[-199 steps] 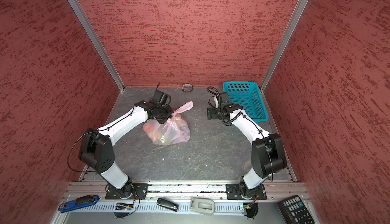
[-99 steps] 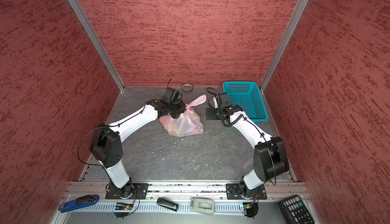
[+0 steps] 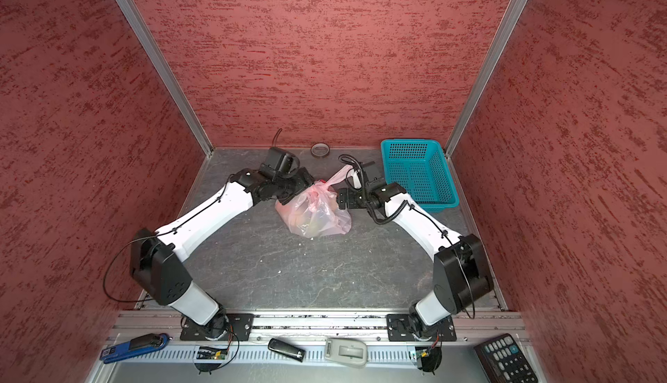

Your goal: Untie the knot of the plastic bag and take out the fruit

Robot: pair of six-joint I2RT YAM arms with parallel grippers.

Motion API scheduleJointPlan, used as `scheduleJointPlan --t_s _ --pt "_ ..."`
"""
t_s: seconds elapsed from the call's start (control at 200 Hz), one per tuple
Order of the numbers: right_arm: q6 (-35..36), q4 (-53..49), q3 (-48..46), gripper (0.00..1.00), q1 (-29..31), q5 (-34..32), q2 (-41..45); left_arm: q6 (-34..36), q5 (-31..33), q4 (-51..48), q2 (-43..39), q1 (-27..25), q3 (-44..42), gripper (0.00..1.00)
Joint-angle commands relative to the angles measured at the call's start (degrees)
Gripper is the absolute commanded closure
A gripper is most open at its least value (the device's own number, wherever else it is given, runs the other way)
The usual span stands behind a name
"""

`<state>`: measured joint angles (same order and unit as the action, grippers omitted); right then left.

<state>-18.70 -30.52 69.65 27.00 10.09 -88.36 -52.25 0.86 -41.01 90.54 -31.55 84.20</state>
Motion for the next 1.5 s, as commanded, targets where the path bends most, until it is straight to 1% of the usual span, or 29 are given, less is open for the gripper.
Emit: scheduleJointPlan --t_s 0.0,0.035,0.13,0.22,0.281,0.396,0.486,0.521,0.561,0.616,0.726,0.837,0.902,1.072,1.147,1.222,1.272,1.383,1.498 --pt "-2.56 4.93 -1.64 0.04 1.75 3.23 2.46 9.91 3.73 -4.14 -2.82 2.56 -1.12 0.16" --pt "-2.89 6.50 -2.11 0.04 2.09 4.15 2.39 11.72 2.16 -3.90 -2.51 3.91 -1.21 0.18" --pt "-3.62 10.21 -2.74 0.05 2.85 6.79 1.49 17.08 -5.12 -2.21 0.07 6.48 -0.46 0.25" --pt "-3.88 12.50 -2.73 0.06 3.48 8.33 0.47 23.58 -7.95 -3.35 4.19 6.60 2.61 0.31" --pt "-4.11 13.60 -2.85 0.07 3.71 9.11 -0.04 28.99 -10.09 -2.73 6.14 6.42 3.48 0.32" --pt "-4.85 14.57 -3.54 0.08 4.06 9.75 -0.24 36.81 -9.90 -0.85 8.27 6.48 3.46 0.34" --pt "-5.12 14.87 -3.93 0.09 4.18 9.86 -0.33 40.15 -10.65 1.23 9.47 7.54 3.16 0.35" --pt "-5.29 14.97 -4.08 0.10 4.25 9.85 -0.40 40.82 -11.49 2.27 9.88 7.87 3.08 0.34" --pt "-5.32 15.18 -4.17 0.11 4.28 10.03 -0.61 41.58 -12.68 3.79 10.22 8.32 2.86 0.30" --pt "-5.43 15.49 -4.31 0.11 4.37 10.13 -0.91 42.95 -14.19 5.41 10.57 8.68 2.64 0.27" --pt "-5.65 16.37 -4.43 0.13 4.46 10.65 -1.62 47.03 -16.08 5.96 12.10 8.70 3.36 0.18" --pt "-5.90 16.89 -4.17 0.15 4.51 11.00 -2.68 51.60 -16.43 6.45 13.11 8.79 2.43 0.19" --pt "-6.15 17.07 -3.94 0.16 4.61 11.10 -3.19 53.14 -16.93 7.20 13.17 9.19 1.36 0.22" --pt "-6.53 17.77 -3.78 0.19 4.85 11.27 -4.39 56.28 -18.02 8.43 13.63 9.53 -0.58 0.33" --pt "-6.53 18.02 -3.56 0.21 5.01 11.32 -5.19 56.90 -17.50 8.20 14.73 9.49 -0.67 0.40" --pt "-6.44 18.46 -2.95 0.23 5.15 11.32 -6.14 56.94 -17.04 8.58 15.36 9.49 -1.18 0.45" --pt "-6.49 18.72 -2.46 0.25 5.17 11.23 -6.86 56.78 -17.36 9.41 15.45 9.51 -1.86 0.46" --pt "-6.60 19.17 -1.32 0.32 5.25 11.07 -8.34 57.00 -17.96 10.18 15.32 9.10 -3.03 0.52" --pt "-7.21 20.08 -1.00 0.45 5.34 10.96 -9.02 56.77 -17.18 10.81 15.05 8.71 -4.66 0.67"
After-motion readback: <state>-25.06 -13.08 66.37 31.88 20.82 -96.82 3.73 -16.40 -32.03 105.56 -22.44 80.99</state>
